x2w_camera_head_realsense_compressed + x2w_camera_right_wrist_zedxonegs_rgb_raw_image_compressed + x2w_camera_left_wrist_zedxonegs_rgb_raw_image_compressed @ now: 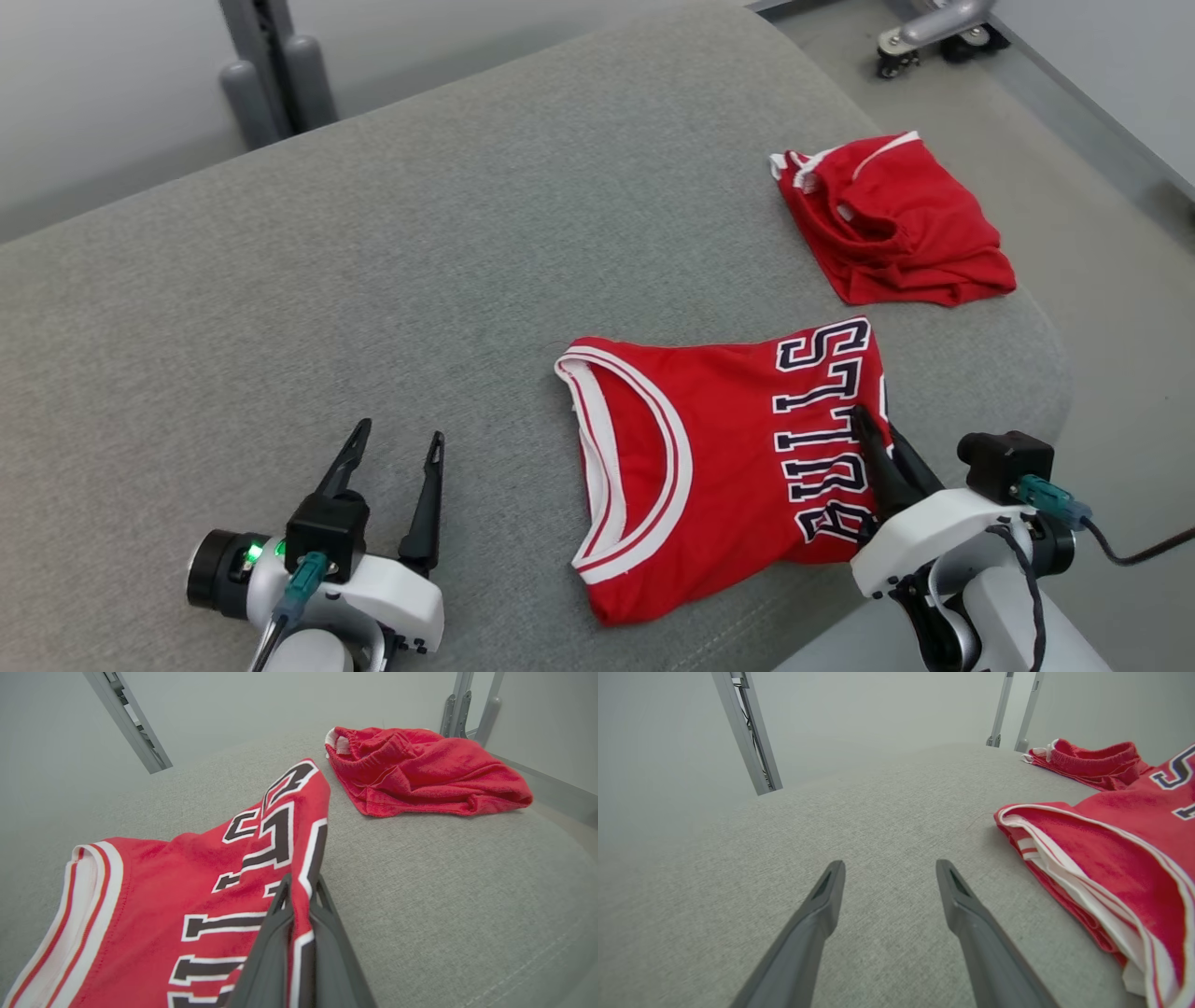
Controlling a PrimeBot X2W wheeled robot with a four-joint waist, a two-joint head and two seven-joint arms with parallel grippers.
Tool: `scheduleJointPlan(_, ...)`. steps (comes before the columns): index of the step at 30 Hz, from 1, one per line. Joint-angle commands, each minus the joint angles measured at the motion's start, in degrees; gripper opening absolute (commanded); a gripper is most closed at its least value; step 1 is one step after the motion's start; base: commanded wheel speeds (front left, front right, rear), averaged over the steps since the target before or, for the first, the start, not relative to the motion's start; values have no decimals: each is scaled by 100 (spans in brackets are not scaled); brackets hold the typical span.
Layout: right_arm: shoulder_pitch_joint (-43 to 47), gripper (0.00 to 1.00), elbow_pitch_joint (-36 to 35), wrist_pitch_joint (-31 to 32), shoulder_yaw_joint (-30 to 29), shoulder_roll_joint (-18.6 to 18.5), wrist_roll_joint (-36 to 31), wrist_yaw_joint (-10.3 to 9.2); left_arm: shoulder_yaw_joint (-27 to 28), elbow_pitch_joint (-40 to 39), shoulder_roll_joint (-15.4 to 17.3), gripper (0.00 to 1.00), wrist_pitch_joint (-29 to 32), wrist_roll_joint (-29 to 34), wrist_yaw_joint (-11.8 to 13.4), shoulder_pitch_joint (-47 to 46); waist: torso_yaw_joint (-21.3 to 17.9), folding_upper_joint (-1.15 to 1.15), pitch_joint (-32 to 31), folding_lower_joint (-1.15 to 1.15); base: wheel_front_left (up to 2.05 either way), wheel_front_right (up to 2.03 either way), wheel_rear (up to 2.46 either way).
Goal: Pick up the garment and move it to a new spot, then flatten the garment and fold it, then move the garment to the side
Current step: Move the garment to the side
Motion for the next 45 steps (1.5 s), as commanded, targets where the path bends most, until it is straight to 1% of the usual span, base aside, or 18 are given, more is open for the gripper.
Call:
scheduleJointPlan(1,24,0,-65,-39,-51,1,-36,0,-21,34,39,100,-25,39,-26,-93,-201,0,115,0,0,0,0)
scheduleJointPlan(7,-35,0,-419,-40,-351,-13,-187,0,-124,116,36,100,-25,72,-69,-243,-216,0,208,0,0,0,0)
scheduleJointPlan(12,-492,0,-559,-40,-330,-9,-427,0,-24,76,105,100,-25,36,22,-141,-182,0,252,0,0,0,0)
scheduleJointPlan(15,-993,0,-423,-40,-314,-15,-677,0,40,7,144,100,-25,50,94,-64,-159,0,291,0,0,0,0)
scheduleJointPlan(19,-1710,0,-33,-40,-731,-105,-1229,-1,27,-80,162,100,-25,82,132,-81,104,0,385,0,0,0,0)
scheduleJointPlan(21,-2025,0,207,-40,-1015,-231,-1522,-1,19,-104,184,100,-25,95,126,-126,275,0,438,0,0,0,0)
scheduleJointPlan(26,-2618,0,855,-39,-1850,-764,-2333,-1,-25,-169,212,100,-25,115,120,-242,717,0,563,0,0,0,0)
scheduleJointPlan(31,-2856,0,1486,-39,-2807,-1324,-3214,-1,-63,-176,229,100,-25,96,121,-336,1160,0,659,0,0,0,0)
scheduleJointPlan(33,-2872,0,1704,16,-3288,-1548,-3590,-1,-81,-177,236,100,-25,99,117,-358,1308,0,698,0,0,0,0)
scheduleJointPlan(34,-2876,90,1753,77,-3525,-1622,-3831,-1,-84,-184,239,100,-25,101,133,-363,1364,0,721,0,0,0,0)
scheduleJointPlan(35,-2867,100,1737,67,-3804,-1650,-4009,-1,-86,-186,245,100,-25,96,141,-375,1420,0,741,0,0,0,0)
scheduleJointPlan(37,-2834,100,1665,37,-4336,-1580,-4344,-1,-58,-198,228,100,-25,33,144,-403,1513,0,763,0,0,0,0)
scheduleJointPlan(40,-2779,100,1450,-10,-4784,-1443,-4806,-1,-65,-225,217,100,-25,31,133,-441,1612,0,754,0,0,0,0)
scheduleJointPlan(42,-2783,100,1269,-38,-4913,-1321,-4907,-1,-71,-226,203,100,-25,36,161,-445,1679,0,716,0,0,0,0)
scheduleJointPlan(43,-2791,100,1156,-37,-4868,-1232,-4905,-1,-59,-233,190,100,-25,23,187,-440,1708,0,691,0,0,0,0)
scheduleJointPlan(44,-2791,100,1156,-37,-4868,-1232,-4905,-1,-59,-233,190,100,-25,23,187,-440,1708,0,691,0,0,0,0)
scheduleJointPlan(45,-2784,100,1035,-37,-4788,-1112,-4832,-1,-57,-239,183,100,-25,10,187,-433,1733,0,669,0,0,0,0)
